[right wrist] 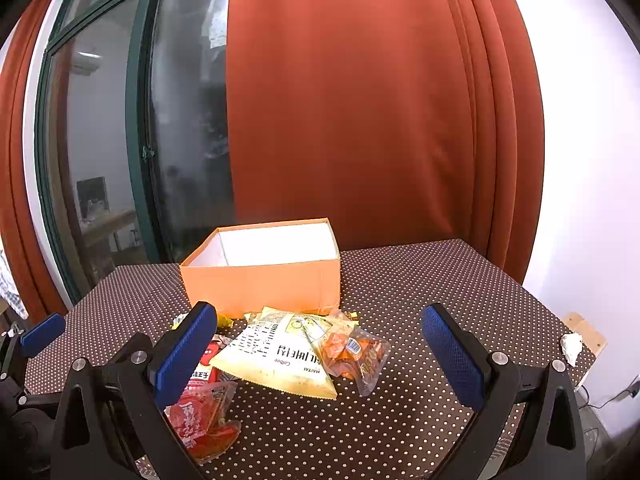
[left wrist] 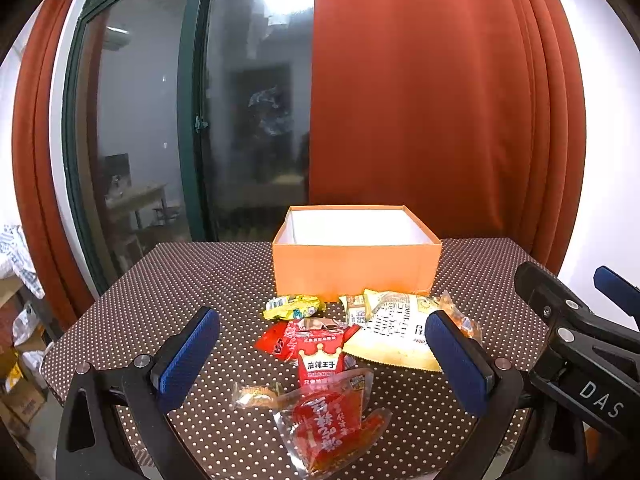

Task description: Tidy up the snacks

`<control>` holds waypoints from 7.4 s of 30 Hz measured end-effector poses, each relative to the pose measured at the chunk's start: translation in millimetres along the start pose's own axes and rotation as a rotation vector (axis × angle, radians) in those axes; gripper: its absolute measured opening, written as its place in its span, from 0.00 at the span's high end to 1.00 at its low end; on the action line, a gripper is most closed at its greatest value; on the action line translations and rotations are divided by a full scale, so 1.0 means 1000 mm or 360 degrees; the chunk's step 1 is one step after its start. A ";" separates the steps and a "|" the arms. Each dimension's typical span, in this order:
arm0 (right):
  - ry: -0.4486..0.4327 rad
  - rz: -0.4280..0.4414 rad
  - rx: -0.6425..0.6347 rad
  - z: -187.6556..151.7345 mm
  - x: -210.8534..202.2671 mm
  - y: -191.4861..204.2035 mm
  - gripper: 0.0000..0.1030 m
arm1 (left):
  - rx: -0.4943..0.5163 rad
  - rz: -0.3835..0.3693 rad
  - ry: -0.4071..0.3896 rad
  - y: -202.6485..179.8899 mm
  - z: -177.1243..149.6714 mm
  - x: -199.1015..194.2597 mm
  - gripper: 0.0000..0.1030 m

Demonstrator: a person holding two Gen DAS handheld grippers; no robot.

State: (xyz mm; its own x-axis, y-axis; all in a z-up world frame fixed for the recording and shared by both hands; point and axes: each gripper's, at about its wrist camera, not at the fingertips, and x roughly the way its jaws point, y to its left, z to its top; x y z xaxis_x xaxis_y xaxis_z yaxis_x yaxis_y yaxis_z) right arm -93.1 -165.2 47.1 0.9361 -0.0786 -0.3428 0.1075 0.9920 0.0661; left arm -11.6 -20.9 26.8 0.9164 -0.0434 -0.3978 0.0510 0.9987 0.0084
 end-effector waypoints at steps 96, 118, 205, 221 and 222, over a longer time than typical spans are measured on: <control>0.0563 0.0229 -0.0102 -0.127 0.123 0.053 0.00 | -0.0169 -0.0069 0.0531 0.015 -0.130 0.119 0.00; 0.0558 0.0262 -0.0036 -0.116 0.123 0.048 0.00 | 0.0030 -0.0037 0.0387 -0.002 -0.101 0.102 0.60; 0.0148 0.0270 0.0040 0.032 0.129 0.029 0.25 | 0.0033 -0.0116 -0.0016 0.004 0.061 0.104 0.61; 0.0063 0.0233 0.0071 0.078 0.187 0.036 0.43 | -0.0002 -0.0109 -0.0002 0.012 0.095 0.180 0.60; 0.0100 0.0243 0.0080 0.076 0.197 0.035 0.43 | -0.0004 -0.0115 0.0024 0.013 0.094 0.187 0.60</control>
State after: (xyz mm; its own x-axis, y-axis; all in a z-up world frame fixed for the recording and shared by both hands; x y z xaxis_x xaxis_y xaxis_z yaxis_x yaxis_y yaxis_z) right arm 120.9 -153.3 52.9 0.9202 0.0805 -0.3830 -0.0162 0.9856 0.1683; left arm 198.0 -18.4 38.6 0.9043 -0.1149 -0.4112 0.1157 0.9930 -0.0230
